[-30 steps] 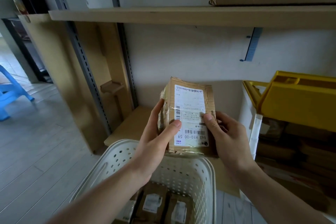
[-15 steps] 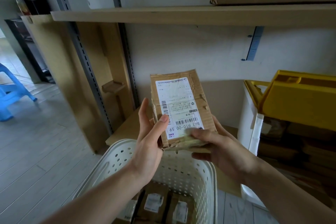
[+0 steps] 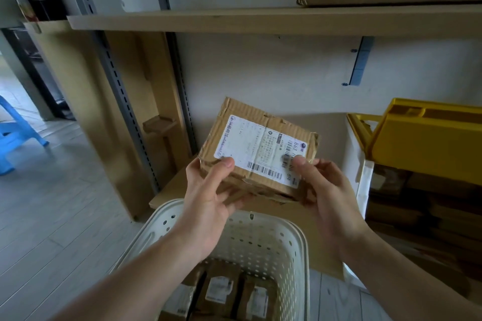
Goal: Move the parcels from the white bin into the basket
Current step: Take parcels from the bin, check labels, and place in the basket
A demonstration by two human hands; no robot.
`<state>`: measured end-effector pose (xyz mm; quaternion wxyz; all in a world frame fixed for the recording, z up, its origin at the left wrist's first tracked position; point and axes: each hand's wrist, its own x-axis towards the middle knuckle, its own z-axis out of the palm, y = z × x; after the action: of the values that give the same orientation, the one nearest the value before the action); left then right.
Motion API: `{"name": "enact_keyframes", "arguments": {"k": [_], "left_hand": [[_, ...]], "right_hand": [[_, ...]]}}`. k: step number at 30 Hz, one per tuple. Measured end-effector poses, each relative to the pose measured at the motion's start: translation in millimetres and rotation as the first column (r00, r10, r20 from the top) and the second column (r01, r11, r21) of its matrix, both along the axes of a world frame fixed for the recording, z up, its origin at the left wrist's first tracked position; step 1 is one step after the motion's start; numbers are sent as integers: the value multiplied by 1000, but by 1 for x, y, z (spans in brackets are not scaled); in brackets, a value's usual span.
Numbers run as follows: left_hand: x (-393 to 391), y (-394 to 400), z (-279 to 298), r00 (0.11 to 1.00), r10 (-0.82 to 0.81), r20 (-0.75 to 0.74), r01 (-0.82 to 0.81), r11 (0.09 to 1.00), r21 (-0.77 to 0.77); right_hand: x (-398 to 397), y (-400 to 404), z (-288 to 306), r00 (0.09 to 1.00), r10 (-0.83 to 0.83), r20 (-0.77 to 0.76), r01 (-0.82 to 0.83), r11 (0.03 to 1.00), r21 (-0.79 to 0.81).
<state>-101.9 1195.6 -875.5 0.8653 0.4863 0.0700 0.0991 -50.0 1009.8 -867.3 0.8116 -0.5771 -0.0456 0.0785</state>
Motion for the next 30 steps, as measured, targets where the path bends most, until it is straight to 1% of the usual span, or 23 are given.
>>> {"name": "enact_keyframes", "arguments": {"k": [2, 4, 6, 8, 11, 13, 16, 20, 22, 25, 27, 28, 30], "left_hand": [[-1, -3, -1, 1000, -22, -22, 20, 997, -73], [0, -2, -2, 997, -46, -68, 37, 992, -118], [-1, -2, -3, 993, -40, -109, 35, 998, -49], [-2, -1, -3, 993, -21, -120, 28, 998, 55], [-3, -2, 1, 994, 23, -103, -10, 992, 125], [-4, -3, 3, 997, 32, -75, -22, 991, 129], [-5, -3, 5, 997, 31, -65, -26, 997, 70], [-4, -2, 4, 995, -3, -100, 17, 990, 140], [-5, -1, 5, 992, -46, -114, 66, 982, 179], [-8, -1, 3, 985, -125, -122, 159, 932, 327], [-10, -5, 2, 977, -176, -123, 212, 883, 418], [-11, -8, 1, 974, -194, -118, 227, 870, 438], [-11, -12, 2, 974, -207, -93, 227, 877, 424]], "right_hand": [[-5, 2, -1, 998, 42, 38, -40, 998, -54], [-9, 6, -3, 992, 114, 51, -111, 993, -51], [-8, 8, -3, 989, 139, 57, -138, 990, -17], [-5, 6, -3, 992, 99, 75, -99, 995, 5], [0, 1, 0, 995, 53, 87, -56, 998, 33], [4, -4, 1, 998, 8, 68, -11, 998, 54], [9, -6, -2, 999, -34, 33, 31, 997, 67], [10, -5, -3, 995, -103, -13, 103, 993, 52], [10, -4, 0, 995, -103, -2, 103, 993, 50], [8, -5, 3, 997, -60, 38, 59, 998, 34], [4, -3, 2, 997, 24, 74, -24, 1000, 3], [2, -1, 1, 993, 73, 93, -72, 997, -15], [0, 0, -1, 983, 137, 123, -134, 991, -29]]}}
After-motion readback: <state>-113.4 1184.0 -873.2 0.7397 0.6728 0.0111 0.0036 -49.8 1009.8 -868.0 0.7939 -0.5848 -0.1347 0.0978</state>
